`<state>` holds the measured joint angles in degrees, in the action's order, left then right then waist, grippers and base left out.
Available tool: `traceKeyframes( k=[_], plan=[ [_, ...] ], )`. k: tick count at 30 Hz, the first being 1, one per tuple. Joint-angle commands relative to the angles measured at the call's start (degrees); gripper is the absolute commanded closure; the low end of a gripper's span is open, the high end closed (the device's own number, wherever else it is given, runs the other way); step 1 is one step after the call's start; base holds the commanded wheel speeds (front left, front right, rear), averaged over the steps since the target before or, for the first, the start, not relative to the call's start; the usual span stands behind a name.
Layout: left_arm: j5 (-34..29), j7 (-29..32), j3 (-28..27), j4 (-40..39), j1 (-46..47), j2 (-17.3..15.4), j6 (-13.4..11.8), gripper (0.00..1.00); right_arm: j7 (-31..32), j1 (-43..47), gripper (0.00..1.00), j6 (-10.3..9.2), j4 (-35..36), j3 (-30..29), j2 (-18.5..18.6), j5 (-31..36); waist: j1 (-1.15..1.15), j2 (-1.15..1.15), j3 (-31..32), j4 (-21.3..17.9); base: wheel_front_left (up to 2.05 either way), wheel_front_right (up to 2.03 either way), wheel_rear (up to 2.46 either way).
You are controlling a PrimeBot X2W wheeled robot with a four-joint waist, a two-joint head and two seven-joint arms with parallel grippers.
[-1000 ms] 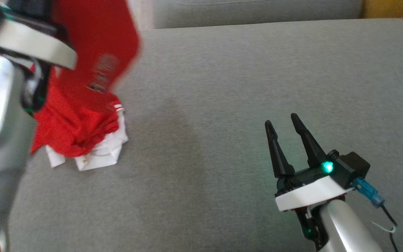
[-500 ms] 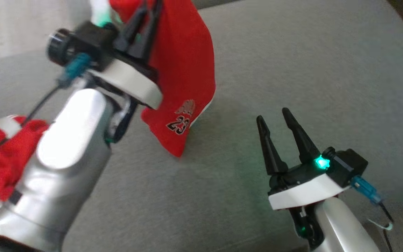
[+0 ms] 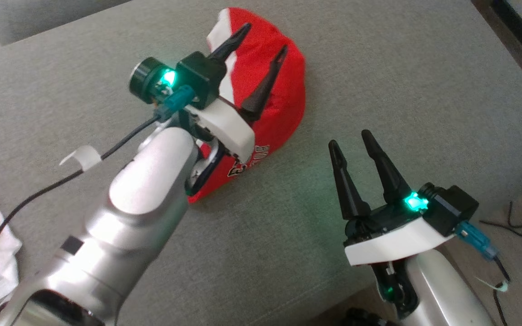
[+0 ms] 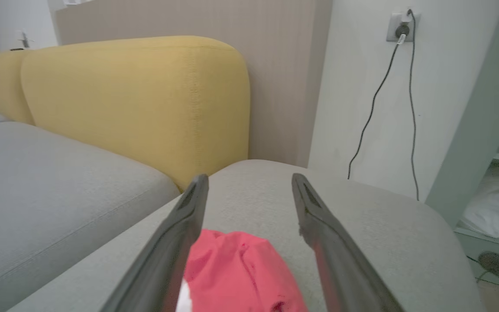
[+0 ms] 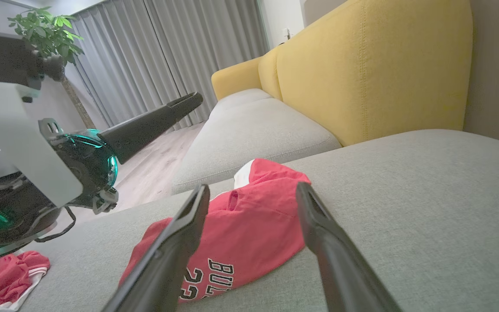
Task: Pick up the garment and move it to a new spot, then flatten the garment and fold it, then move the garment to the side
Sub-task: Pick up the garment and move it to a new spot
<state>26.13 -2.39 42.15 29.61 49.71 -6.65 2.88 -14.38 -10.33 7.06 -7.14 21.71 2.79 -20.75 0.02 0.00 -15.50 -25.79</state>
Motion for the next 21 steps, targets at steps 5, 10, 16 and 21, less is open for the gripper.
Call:
traceKeyframes(
  k=[5,10,16,21],
  plan=[
    [-0.2,-3.1,-3.2,0.5,4.4,-2.0,-0.5,0.0,-0.6,-1.5,0.0,0.43,1.4,-0.3,0.1,0.5,-0.02,0.0,2.2,4.0,0.0,0.0,0.0],
    [0.7,-5.5,-6.6,0.1,4.8,-5.5,-2.1,0.0,-0.6,-0.8,0.0,0.43,0.5,-2.5,0.1,2.2,-0.02,0.0,4.9,10.2,0.0,0.0,0.0],
    [1.3,-7.4,-9.0,-2.8,-0.2,-10.2,-4.6,0.0,-0.6,0.7,0.0,0.43,-0.5,-4.8,0.1,3.5,-0.02,0.0,7.9,16.5,0.0,0.0,0.0],
    [3.0,-8.7,-10.7,-6.9,-10.6,-13.4,-7.9,0.0,-0.6,2.0,0.0,0.43,-1.1,-5.7,0.1,4.2,-0.02,0.0,10.0,20.2,0.0,0.0,0.0]
  ],
)
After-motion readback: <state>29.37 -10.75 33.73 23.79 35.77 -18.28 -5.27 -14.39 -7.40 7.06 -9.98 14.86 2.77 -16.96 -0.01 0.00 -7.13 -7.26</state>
